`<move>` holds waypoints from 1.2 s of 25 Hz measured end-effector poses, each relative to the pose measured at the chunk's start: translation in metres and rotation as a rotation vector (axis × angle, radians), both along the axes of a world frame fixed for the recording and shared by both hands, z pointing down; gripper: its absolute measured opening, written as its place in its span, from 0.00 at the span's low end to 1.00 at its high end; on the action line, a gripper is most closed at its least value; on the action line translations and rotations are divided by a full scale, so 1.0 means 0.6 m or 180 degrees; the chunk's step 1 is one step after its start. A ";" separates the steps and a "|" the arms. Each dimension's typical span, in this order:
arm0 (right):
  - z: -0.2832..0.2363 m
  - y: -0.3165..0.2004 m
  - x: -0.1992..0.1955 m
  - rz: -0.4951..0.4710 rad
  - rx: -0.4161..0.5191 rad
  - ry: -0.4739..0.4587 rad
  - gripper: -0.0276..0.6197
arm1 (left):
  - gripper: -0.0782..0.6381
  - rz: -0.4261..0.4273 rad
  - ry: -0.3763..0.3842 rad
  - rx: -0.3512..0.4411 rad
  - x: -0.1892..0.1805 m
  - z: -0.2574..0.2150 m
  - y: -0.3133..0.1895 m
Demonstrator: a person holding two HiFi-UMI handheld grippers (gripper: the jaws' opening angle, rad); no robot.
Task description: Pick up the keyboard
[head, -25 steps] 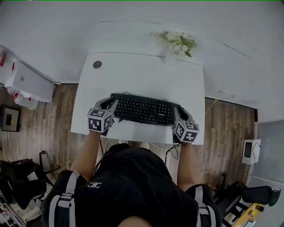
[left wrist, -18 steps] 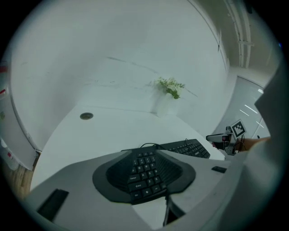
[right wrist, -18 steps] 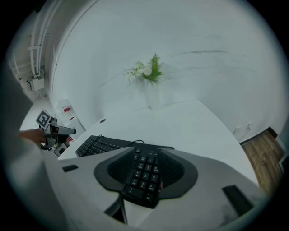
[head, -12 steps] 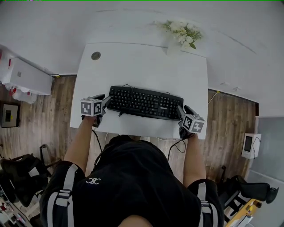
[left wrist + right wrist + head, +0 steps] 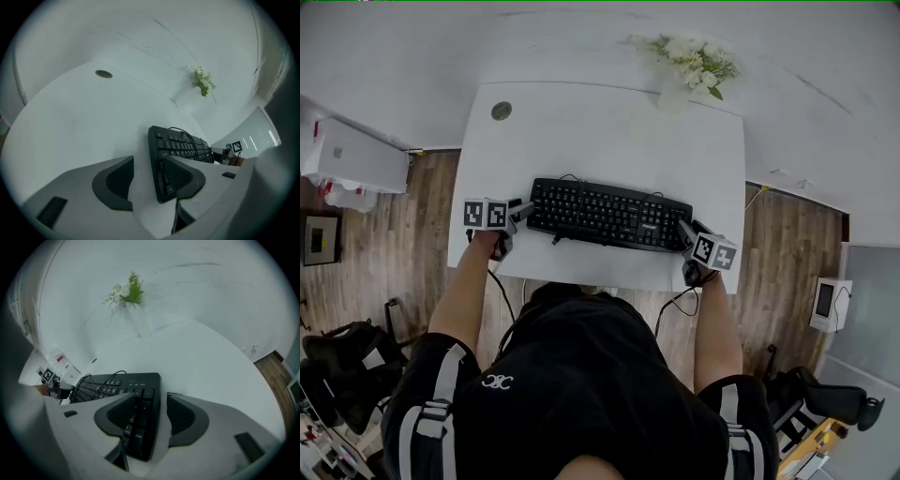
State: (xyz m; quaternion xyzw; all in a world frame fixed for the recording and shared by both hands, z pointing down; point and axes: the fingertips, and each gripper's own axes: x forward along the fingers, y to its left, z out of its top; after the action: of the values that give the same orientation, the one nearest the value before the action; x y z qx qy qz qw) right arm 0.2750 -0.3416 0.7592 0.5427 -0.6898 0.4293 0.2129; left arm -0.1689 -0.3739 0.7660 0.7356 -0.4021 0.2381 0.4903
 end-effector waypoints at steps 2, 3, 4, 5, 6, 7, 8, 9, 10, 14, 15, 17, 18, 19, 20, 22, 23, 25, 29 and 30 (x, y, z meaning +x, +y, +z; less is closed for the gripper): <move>-0.002 -0.003 -0.003 -0.0001 0.0014 -0.0150 0.38 | 0.42 0.0025 0.0089 -0.0022 0.001 0.001 -0.002; -0.004 -0.004 -0.008 -0.0015 0.0018 -0.0248 0.37 | 0.41 0.0029 0.0156 -0.0045 0.001 0.000 -0.003; -0.006 -0.005 -0.012 -0.0033 0.0015 -0.0347 0.37 | 0.41 0.0031 0.0245 -0.0078 0.002 -0.002 -0.004; -0.007 -0.006 -0.016 -0.0049 0.0008 -0.0429 0.37 | 0.41 0.0041 0.0332 -0.0110 0.006 -0.005 -0.005; -0.008 -0.007 -0.018 -0.0063 0.0000 -0.0490 0.38 | 0.41 0.0069 0.0380 -0.0133 0.010 -0.006 -0.006; -0.009 -0.008 -0.019 -0.0076 -0.0006 -0.0539 0.38 | 0.41 0.0112 0.0374 -0.0145 0.014 -0.005 -0.006; -0.010 -0.008 -0.019 -0.0085 -0.0013 -0.0585 0.38 | 0.41 0.0160 0.0331 -0.0150 0.017 -0.003 -0.005; -0.010 -0.007 -0.019 -0.0089 -0.0020 -0.0626 0.38 | 0.39 0.0196 0.0288 -0.0153 0.018 0.000 -0.005; -0.010 -0.007 -0.018 -0.0090 -0.0025 -0.0654 0.37 | 0.38 0.0215 0.0273 -0.0162 0.018 0.002 -0.005; -0.007 -0.007 -0.014 -0.0129 -0.0036 -0.0662 0.34 | 0.38 0.0256 0.0349 -0.0228 0.021 0.004 -0.007; -0.006 -0.006 -0.015 -0.0143 -0.0043 -0.0675 0.34 | 0.38 0.0291 0.0348 -0.0242 0.022 0.005 -0.006; -0.006 -0.005 -0.016 -0.0165 -0.0043 -0.0695 0.34 | 0.38 0.0362 0.0395 -0.0283 0.030 0.005 -0.003; -0.006 -0.005 -0.017 -0.0164 -0.0037 -0.0704 0.34 | 0.38 0.0392 0.0434 -0.0304 0.037 0.004 -0.002; -0.007 -0.006 -0.017 -0.0148 -0.0030 -0.0721 0.34 | 0.38 0.0420 0.0443 -0.0311 0.043 0.004 -0.002; -0.007 -0.006 -0.017 -0.0118 -0.0025 -0.0751 0.34 | 0.37 0.0444 0.0421 -0.0299 0.047 0.005 -0.003; -0.008 -0.005 -0.018 -0.0041 -0.0020 -0.0841 0.34 | 0.35 0.0410 0.0438 -0.0289 0.046 0.005 -0.005; -0.008 -0.004 -0.019 -0.0008 -0.0024 -0.0886 0.34 | 0.35 0.0328 0.0509 -0.0309 0.045 0.005 -0.006; -0.006 0.000 -0.017 0.0044 -0.0050 -0.0939 0.32 | 0.32 0.0113 0.0700 -0.0369 0.041 0.006 -0.009; -0.003 0.016 -0.008 0.0045 -0.0139 -0.0927 0.23 | 0.30 0.0042 0.0935 -0.0469 0.042 0.005 0.006; -0.003 0.020 -0.009 0.0012 -0.0159 -0.0922 0.23 | 0.30 0.0076 0.0932 -0.0467 0.041 0.005 0.011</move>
State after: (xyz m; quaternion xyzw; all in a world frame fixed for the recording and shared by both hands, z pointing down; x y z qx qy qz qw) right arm 0.2697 -0.3297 0.7573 0.4709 -0.7015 0.5204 0.1238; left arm -0.1441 -0.3673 0.7688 0.7294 -0.2991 0.1629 0.5932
